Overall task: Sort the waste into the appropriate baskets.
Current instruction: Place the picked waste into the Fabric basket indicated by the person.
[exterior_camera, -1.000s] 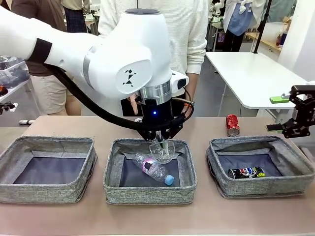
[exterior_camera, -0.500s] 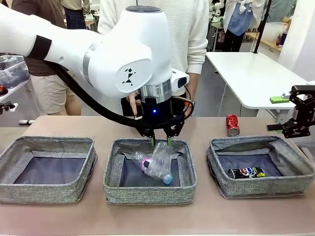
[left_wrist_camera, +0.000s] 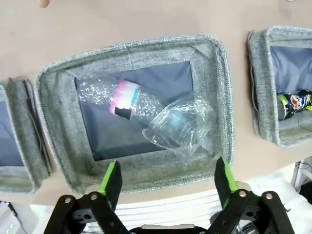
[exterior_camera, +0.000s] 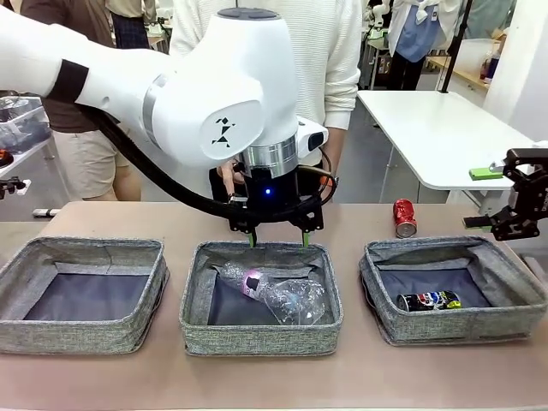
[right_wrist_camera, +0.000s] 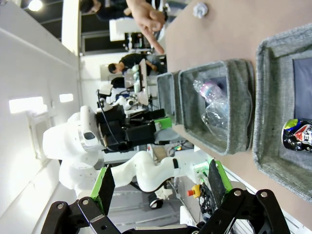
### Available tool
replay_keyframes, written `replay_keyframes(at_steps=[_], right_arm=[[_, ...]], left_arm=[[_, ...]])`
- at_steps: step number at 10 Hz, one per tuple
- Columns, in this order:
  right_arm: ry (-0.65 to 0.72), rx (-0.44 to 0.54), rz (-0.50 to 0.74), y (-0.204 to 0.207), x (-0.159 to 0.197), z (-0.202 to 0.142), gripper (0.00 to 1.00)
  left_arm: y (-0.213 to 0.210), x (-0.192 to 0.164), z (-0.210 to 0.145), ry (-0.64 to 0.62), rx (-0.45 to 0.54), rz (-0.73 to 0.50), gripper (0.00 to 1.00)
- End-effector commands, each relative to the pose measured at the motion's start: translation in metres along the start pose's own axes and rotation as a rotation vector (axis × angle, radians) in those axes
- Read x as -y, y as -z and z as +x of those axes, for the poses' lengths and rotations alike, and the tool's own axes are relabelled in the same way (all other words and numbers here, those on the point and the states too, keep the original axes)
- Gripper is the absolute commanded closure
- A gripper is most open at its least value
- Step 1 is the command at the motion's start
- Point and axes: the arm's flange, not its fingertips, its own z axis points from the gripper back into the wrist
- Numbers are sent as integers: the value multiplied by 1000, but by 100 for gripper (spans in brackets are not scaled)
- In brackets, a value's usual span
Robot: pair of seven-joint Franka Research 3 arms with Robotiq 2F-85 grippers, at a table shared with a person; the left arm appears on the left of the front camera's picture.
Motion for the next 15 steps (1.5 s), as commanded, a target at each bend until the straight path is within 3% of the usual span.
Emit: replay_keyframes(at_steps=[1, 4, 6, 9, 11, 12, 13, 15], right_arm=[[-2, 4, 13, 0, -3, 0, 0], [-2, 4, 13, 0, -3, 0, 0], [-2, 4, 13, 0, -3, 0, 0], [-2, 4, 13, 0, -3, 0, 0], [-2, 4, 13, 0, -3, 0, 0], [-2, 4, 13, 0, -3, 0, 0], [-2, 4, 13, 0, -3, 0, 0], [-2, 4, 13, 0, -3, 0, 0]], left_arm=[[-7, -2, -1, -9, 9, -25, 0], [-40, -35, 0, 77, -62, -191, 0], [-99, -120, -15, 56, -8, -319, 0], [-132, -281, -58, -144, 136, -792, 0], [-114, -378, -89, -283, 109, -908, 0], [-102, -414, -111, -280, 130, -1079, 0], [-78, -441, -128, -471, 109, -1036, 0], [-42, -455, -144, -554, 101, -1092, 0]])
